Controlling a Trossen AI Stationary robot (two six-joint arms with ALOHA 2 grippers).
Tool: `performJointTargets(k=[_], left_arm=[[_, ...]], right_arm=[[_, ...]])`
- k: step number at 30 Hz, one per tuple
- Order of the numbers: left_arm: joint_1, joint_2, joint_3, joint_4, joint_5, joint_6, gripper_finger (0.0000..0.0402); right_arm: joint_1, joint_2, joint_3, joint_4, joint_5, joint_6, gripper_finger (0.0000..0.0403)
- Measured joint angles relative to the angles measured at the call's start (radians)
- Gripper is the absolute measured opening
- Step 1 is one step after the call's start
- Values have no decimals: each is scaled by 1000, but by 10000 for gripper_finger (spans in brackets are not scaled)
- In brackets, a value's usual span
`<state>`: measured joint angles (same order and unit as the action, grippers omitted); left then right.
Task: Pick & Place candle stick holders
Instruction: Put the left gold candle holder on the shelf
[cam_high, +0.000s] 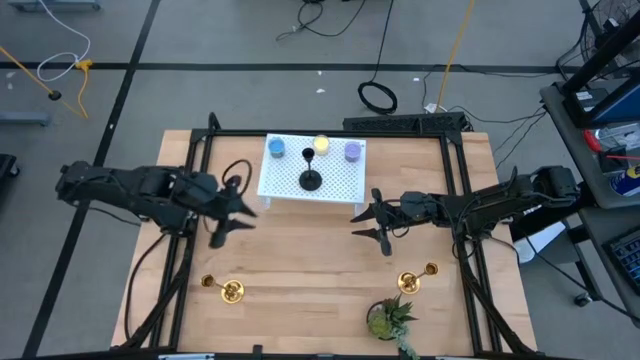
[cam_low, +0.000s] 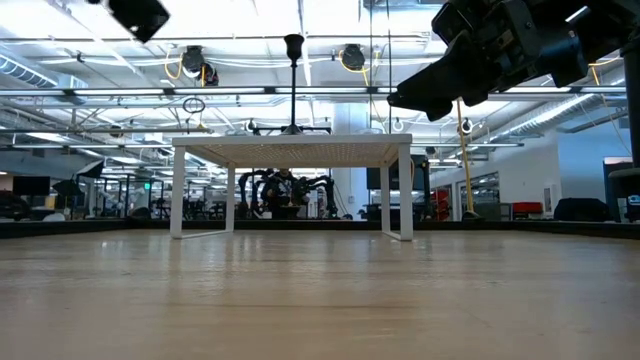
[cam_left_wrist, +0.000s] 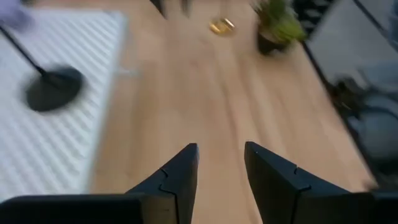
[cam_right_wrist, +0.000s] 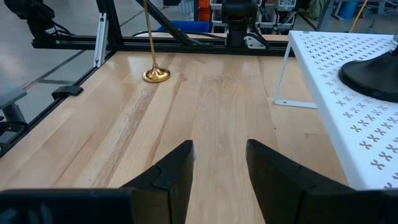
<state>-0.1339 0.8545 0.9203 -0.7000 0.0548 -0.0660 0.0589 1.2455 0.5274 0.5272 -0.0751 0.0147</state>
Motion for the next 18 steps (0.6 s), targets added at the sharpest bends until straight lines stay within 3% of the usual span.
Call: performJointTargets(k=[5, 9, 14, 18], left_arm=[[-82, -18, -2, -172, 130, -18, 141], [-175, -17, -53, -182, 218, 10, 141], [-294, -17, -135, -179, 232, 92, 140], [-369, -17, -197, -168, 235, 40, 140]], right_arm=[[0, 0, 0, 0, 0, -3, 146], [0, 0, 0, 0, 0, -7, 146], [0, 0, 0, 0, -3, -7, 146], [0, 0, 0, 0, -3, -7, 146]])
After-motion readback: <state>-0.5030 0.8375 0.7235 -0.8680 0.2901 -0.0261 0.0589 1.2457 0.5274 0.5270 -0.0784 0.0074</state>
